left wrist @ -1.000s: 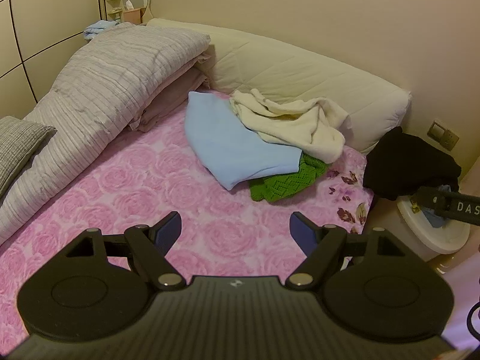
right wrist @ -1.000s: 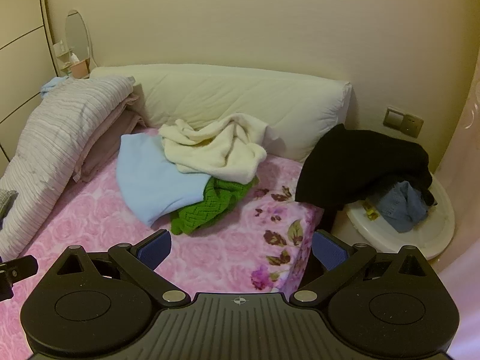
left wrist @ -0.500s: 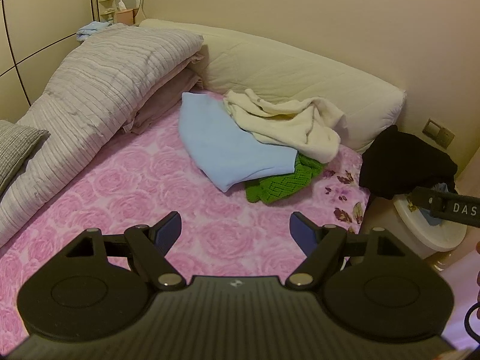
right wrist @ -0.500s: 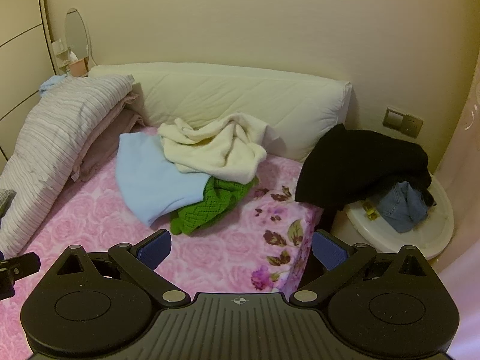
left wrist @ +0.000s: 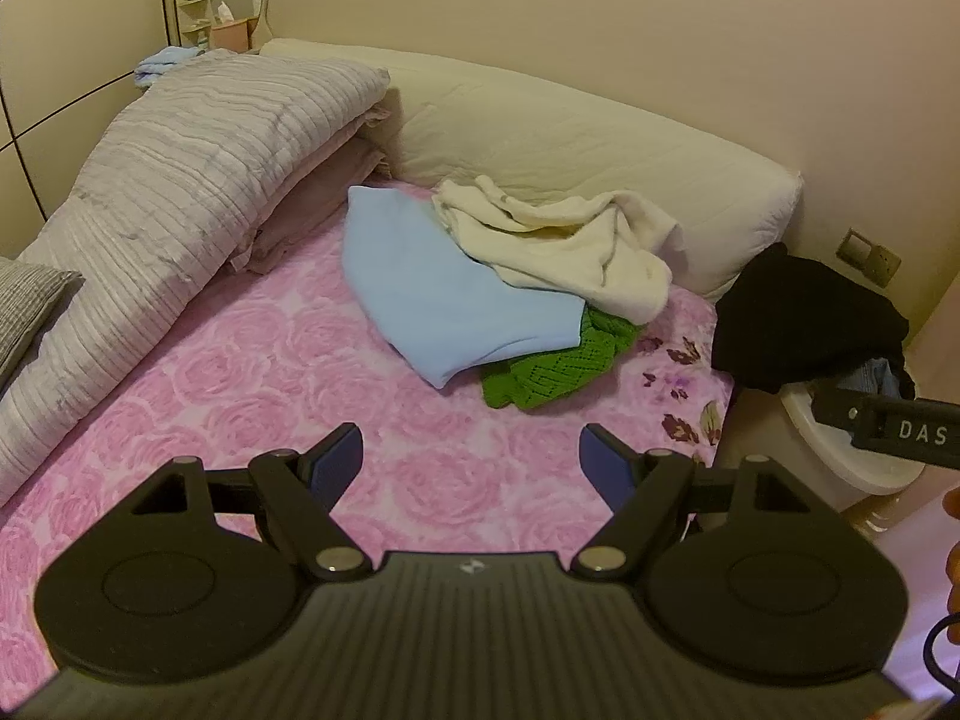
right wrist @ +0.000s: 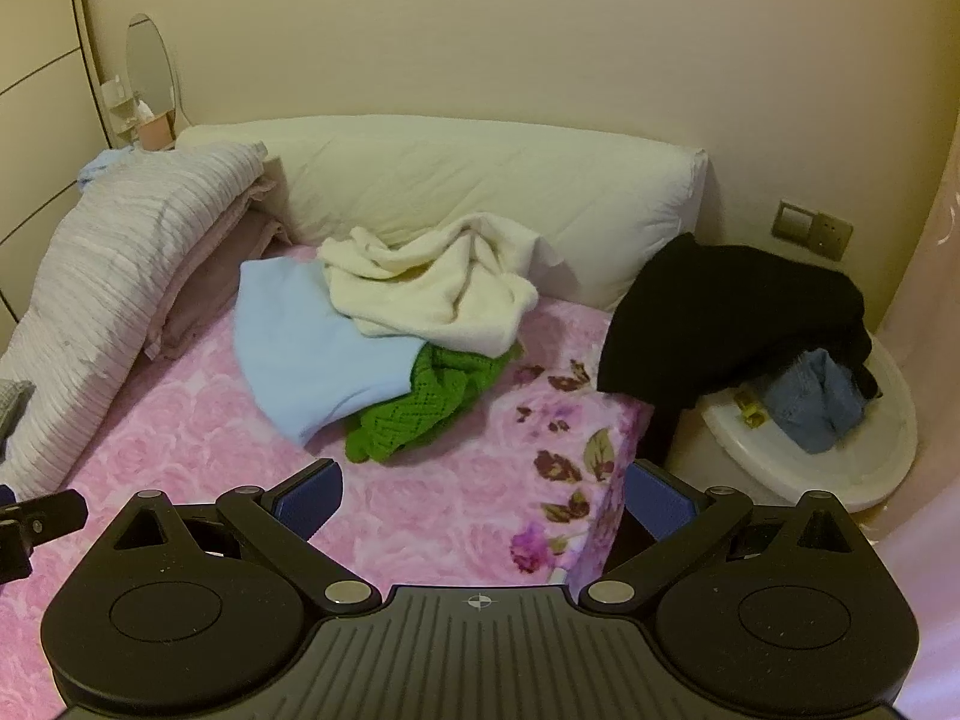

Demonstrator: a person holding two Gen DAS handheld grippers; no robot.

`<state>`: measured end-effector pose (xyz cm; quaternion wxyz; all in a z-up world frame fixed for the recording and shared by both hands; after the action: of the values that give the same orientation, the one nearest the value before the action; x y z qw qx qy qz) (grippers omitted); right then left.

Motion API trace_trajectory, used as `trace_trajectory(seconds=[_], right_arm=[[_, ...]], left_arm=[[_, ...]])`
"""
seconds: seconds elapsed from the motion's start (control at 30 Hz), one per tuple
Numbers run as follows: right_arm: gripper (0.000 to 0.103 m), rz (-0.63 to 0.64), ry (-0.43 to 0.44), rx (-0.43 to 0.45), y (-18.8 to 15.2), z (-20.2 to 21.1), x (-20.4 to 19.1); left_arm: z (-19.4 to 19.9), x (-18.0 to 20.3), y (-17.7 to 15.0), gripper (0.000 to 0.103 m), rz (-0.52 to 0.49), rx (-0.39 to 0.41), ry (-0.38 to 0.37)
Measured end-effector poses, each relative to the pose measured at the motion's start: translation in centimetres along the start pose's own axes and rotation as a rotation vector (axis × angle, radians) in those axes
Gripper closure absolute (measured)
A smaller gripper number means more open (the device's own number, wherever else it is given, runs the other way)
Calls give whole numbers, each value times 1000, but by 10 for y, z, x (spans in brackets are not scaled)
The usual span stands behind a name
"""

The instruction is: Fold clothes

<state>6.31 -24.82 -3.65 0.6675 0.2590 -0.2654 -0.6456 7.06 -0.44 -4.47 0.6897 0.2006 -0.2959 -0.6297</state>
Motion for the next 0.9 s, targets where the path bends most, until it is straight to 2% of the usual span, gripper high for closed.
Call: trace_trajectory(seconds=[0.3,0.57,0.8,0.9], right_arm=[[0,34,-21,-26,2,-21,4],[0,52,5,-18,20,-58,19],[1,70,29,0,37,-93,35],[1,80,48,31,47,-113,47]], left_arm=[[-25,4,4,26,18,-28,-9],[-58,23,12,27,25,-42,-29],[-106,39,33,29,56,-38,-36],[-139,51,44,32,109,-62,-81]])
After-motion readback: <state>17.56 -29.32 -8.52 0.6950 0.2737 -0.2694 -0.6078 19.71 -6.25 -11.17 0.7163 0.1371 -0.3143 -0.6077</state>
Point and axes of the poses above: each gripper's, at about its wrist camera, not at the fingertips, and z roughly against the way its jaws point, x to its right, y to its top, the point moved 5 cm from there along -z, roughly the way its jaws point, and after that the axes turned 9 degrees about z, right-handed, at the moved point
